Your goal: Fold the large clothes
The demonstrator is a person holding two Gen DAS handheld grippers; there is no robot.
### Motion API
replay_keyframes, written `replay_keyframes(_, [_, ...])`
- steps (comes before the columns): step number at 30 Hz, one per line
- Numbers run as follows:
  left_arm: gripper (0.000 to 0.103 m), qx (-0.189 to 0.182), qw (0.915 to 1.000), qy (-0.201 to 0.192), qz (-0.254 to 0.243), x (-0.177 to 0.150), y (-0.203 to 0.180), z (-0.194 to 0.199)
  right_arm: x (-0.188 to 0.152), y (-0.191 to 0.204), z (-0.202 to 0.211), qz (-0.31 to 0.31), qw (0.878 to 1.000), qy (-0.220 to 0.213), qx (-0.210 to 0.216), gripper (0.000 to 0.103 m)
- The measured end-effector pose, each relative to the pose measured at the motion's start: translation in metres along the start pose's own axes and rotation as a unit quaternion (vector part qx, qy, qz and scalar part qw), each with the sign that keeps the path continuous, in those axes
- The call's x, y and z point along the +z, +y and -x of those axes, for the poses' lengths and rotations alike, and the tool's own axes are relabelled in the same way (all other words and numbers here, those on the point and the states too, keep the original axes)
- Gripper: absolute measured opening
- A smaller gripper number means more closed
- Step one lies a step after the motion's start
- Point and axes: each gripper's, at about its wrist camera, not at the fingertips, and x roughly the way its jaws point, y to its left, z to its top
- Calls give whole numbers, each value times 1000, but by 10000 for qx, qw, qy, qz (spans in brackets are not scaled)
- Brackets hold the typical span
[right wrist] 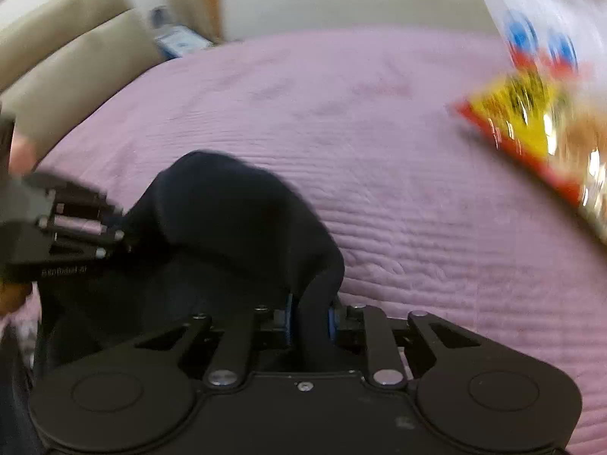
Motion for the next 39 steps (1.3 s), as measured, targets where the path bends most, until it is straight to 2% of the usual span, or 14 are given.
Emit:
replay_keyframes(5, [11,-149,9943,-980,390,-38,-13,117,-22,42,110,548,9956,-758,109,15])
replay_keyframes(8, [11,-1,9902,-1391,152,-59,-46,188,-43,86,173,1219,9860,-1131,-115,15])
replay_keyframes(12, [12,436,9860,-1565,-368,-91,-107,259,-79,124,229,1558,9766,-1447,-317,15])
replay_keyframes(16, [13,211,9904,-1364,-55,-137,-152,300,-125,143,264,1524,9788,-1301,-413,15])
replay_keyframes(18, [20,-24,9946,-1021,174,-164,-170,304,-160,147,272,1507,9828,-890,-596,22])
replay_keyframes(20, [27,-126,9978,-475,447,-199,-185,303,-194,144,275,1336,9887,-320,-594,29])
replay_keyframes(21, [27,-143,9979,-157,604,-217,-190,300,-212,140,277,1144,9917,-5,-584,36])
replay_keyframes(24, [27,-305,9907,485,1231,-262,-195,303,-254,125,287,171,9972,530,-495,50])
replay_keyframes(26, [27,-291,9852,522,1608,-272,-191,307,-265,116,287,-456,9958,631,-476,63])
replay_keyframes(28, [29,-326,9805,400,1897,-267,-186,303,-265,111,283,-1097,9921,518,-309,72])
replay_keyframes(31, [43,-288,9714,64,2355,-242,-176,282,-254,103,269,-2005,9793,232,-135,76])
replay_keyframes(34, [54,-463,9478,-182,3150,-218,-158,254,-242,85,252,-2938,9558,7,-75,77])
replay_keyframes(36, [57,-591,9349,-56,3500,-206,-152,228,-247,78,249,-3310,9435,-45,-177,77])
replay_keyframes(39, [55,-559,9285,296,3659,-199,-154,195,-255,73,237,-3691,9294,72,-16,78])
